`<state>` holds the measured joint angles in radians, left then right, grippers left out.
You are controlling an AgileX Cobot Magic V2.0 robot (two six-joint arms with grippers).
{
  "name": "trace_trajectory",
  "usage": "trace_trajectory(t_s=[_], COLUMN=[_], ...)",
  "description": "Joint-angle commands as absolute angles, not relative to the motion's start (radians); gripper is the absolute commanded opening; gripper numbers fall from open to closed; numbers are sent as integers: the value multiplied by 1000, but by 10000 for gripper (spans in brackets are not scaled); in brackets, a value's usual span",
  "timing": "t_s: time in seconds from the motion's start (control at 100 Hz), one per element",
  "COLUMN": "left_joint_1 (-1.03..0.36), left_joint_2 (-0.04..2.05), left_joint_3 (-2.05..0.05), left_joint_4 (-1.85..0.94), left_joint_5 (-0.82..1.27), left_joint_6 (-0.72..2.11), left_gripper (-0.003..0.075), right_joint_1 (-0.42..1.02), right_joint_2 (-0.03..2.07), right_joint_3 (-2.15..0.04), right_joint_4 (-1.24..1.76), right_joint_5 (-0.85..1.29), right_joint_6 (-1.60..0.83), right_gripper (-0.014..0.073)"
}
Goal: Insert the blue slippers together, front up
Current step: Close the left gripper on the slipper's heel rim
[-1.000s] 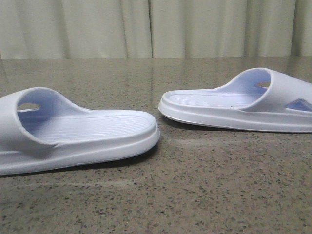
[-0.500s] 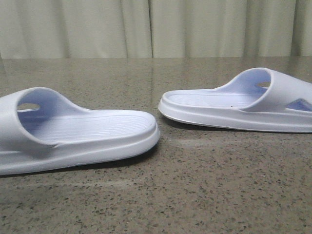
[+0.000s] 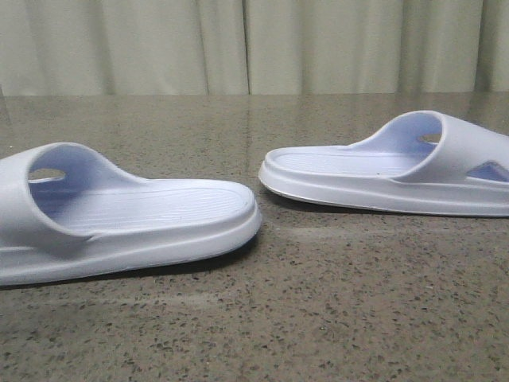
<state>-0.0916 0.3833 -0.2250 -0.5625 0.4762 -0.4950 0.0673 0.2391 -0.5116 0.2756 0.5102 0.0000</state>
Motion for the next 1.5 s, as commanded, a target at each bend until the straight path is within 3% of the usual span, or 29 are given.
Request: trace_trajectory(t_s=[0.0,0.98,1.49], left_joint_1=[-87,-87,-87], left_joint_2=[429,548,650], left_joint_3=[-250,-250,-250], left_joint_4=[-600,-667,-826], left_joint_5=[413,399,427], left_joint_6=[-504,-465,-269], left_gripper=[487,487,484], right_joint_1=[64,64,64], right_joint_2=[261,261,261], right_joint_3=[-548,-548,-548], right_joint_4=[283,290,301], right_joint_5=[425,413,413], right_joint_6=[0,0,0], right_gripper=[414,414,414])
